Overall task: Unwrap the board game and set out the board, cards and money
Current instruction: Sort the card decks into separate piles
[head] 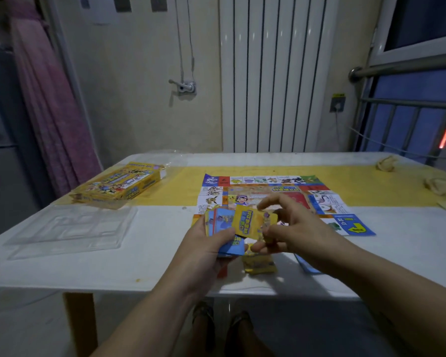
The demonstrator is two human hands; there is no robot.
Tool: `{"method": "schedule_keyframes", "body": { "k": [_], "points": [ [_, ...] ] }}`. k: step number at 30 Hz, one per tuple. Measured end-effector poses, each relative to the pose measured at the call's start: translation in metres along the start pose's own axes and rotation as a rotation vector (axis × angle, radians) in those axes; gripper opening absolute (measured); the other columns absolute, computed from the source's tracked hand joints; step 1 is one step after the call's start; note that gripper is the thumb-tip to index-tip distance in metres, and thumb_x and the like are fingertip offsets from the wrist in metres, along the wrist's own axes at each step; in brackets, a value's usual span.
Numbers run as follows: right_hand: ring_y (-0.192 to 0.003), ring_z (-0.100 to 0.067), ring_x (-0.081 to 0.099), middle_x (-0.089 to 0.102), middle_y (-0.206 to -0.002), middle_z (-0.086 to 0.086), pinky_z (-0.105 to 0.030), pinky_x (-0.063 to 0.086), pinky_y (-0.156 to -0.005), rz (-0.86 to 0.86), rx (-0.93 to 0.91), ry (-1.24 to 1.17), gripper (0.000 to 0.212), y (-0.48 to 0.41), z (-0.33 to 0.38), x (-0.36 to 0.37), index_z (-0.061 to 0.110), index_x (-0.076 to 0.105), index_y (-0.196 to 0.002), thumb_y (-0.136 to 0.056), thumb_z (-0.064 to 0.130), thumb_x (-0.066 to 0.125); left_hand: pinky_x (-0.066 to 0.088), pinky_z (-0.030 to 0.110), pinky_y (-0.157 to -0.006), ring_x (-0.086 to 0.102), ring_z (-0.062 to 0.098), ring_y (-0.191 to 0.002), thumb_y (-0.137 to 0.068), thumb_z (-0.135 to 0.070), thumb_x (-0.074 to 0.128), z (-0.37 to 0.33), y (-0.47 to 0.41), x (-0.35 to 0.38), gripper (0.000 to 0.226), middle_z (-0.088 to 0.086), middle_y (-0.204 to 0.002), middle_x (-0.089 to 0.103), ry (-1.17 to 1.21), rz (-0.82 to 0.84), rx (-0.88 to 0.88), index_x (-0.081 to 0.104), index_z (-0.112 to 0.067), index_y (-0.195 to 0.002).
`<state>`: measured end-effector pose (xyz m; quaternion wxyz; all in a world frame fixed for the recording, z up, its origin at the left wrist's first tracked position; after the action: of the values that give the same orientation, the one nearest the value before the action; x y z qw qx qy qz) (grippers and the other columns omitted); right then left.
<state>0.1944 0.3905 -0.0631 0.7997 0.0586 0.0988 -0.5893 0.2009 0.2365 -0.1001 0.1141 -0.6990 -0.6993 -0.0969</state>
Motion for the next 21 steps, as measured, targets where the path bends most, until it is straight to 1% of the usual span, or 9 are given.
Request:
{"method": "schedule_keyframes", "body": {
  "k": [3, 5, 8, 10, 12, 16, 17, 19, 21],
  "points": [
    [-0.068, -0.023, 0.069, 0.061, -0.097, -0.010, -0.041, 0.058, -0.068, -0.051, -0.099, 0.321, 0.035, 0.003, 0.000, -0.005, 0.028, 0.048, -0.093, -0.084, -0.003, 0.060, 0.053, 0.039, -0.072, 0.069, 0.022, -0.077, -0.087, -0.001, 0.061, 0.000, -0.003, 0.005, 0.025, 0.010, -0.095, 0.072, -0.062, 0.002, 0.026, 0.060, -0.016, -0.107],
    [-0.068, -0.020, 0.067, 0.068, -0.081, -0.003, -0.036, 0.053, -0.065, -0.062, -0.158, 0.401, 0.030, 0.004, 0.003, -0.009, 0.028, 0.048, -0.091, -0.084, 0.006, 0.067, 0.057, 0.036, -0.067, 0.069, 0.021, -0.076, -0.085, 0.001, 0.062, -0.002, -0.004, 0.005, 0.026, 0.011, -0.096, 0.072, -0.057, 0.015, 0.029, 0.060, -0.017, -0.105],
    [-0.062, -0.014, 0.064, 0.066, -0.059, 0.003, -0.019, 0.044, -0.055, -0.080, -0.211, 0.405, 0.014, 0.003, 0.005, -0.015, 0.020, 0.053, -0.086, -0.087, 0.013, 0.065, 0.056, 0.027, -0.055, 0.068, 0.015, -0.066, -0.084, 0.003, 0.062, -0.002, -0.005, 0.007, 0.025, 0.007, -0.085, 0.072, -0.030, 0.005, 0.009, 0.059, -0.015, -0.101],
    [-0.063, -0.014, 0.067, 0.066, -0.058, -0.002, -0.015, 0.044, -0.053, -0.086, -0.201, 0.376, 0.013, 0.000, 0.005, -0.017, 0.017, 0.055, -0.083, -0.087, 0.008, 0.064, 0.057, 0.027, -0.055, 0.067, 0.013, -0.060, -0.086, 0.003, 0.060, -0.001, -0.005, 0.005, 0.021, 0.003, -0.073, 0.072, 0.040, -0.040, -0.019, 0.059, -0.013, -0.100],
    [-0.061, -0.010, 0.067, 0.065, -0.057, -0.001, -0.013, 0.045, -0.054, -0.122, -0.171, 0.380, 0.015, -0.003, -0.002, -0.019, 0.017, 0.058, -0.080, -0.086, 0.005, 0.062, 0.057, 0.030, -0.062, 0.068, 0.017, -0.067, -0.089, 0.000, 0.056, 0.001, -0.007, -0.001, 0.016, 0.007, -0.076, 0.071, 0.186, -0.094, -0.079, 0.060, -0.011, -0.099],
    [-0.064, -0.013, 0.067, 0.066, -0.060, 0.001, -0.031, 0.054, -0.066, -0.228, -0.101, 0.523, 0.019, -0.009, -0.027, -0.014, 0.029, 0.059, -0.075, -0.088, 0.014, 0.060, 0.050, 0.035, -0.065, 0.063, 0.027, -0.081, -0.093, -0.006, 0.050, 0.000, -0.006, -0.009, 0.016, 0.020, -0.089, 0.067, 0.413, -0.147, -0.210, 0.056, -0.002, -0.108],
    [-0.066, -0.013, 0.066, 0.066, -0.062, 0.002, -0.033, 0.054, -0.067, -0.231, -0.080, 0.580, 0.016, -0.010, -0.032, -0.010, 0.030, 0.059, -0.076, -0.088, 0.020, 0.060, 0.050, 0.034, -0.064, 0.065, 0.027, -0.080, -0.094, -0.004, 0.047, -0.001, -0.005, -0.009, 0.018, 0.021, -0.088, 0.068, 0.426, -0.126, -0.218, 0.054, 0.000, -0.110],
    [-0.068, -0.008, 0.061, 0.060, -0.063, 0.009, -0.028, 0.048, -0.067, -0.205, -0.062, 0.798, 0.007, -0.010, -0.037, -0.003, 0.033, 0.061, -0.083, -0.089, 0.032, 0.058, 0.053, 0.031, -0.058, 0.069, 0.023, -0.071, -0.093, 0.001, 0.043, -0.001, -0.003, -0.008, 0.018, 0.017, -0.078, 0.071, 0.365, -0.084, -0.196, 0.055, -0.002, -0.107],
    [-0.070, -0.005, 0.053, 0.051, -0.063, 0.014, -0.025, 0.038, -0.074, -0.168, -0.094, 1.039, 0.012, -0.007, -0.034, 0.002, 0.034, 0.065, -0.091, -0.088, 0.043, 0.057, 0.055, 0.028, -0.053, 0.069, 0.021, -0.070, -0.091, 0.004, 0.047, 0.000, -0.001, -0.008, 0.019, 0.014, -0.081, 0.072, 0.244, -0.072, -0.159, 0.058, -0.009, -0.100]
  ]
}}
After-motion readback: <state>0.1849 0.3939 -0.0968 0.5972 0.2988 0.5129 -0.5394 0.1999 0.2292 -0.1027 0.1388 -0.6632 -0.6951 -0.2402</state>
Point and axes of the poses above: each hand's wrist, its own y-axis away from the middle knuckle, its own x-axis out of the palm, z = x × y, the point moved 3 cm from there along -y, towards the middle knuckle
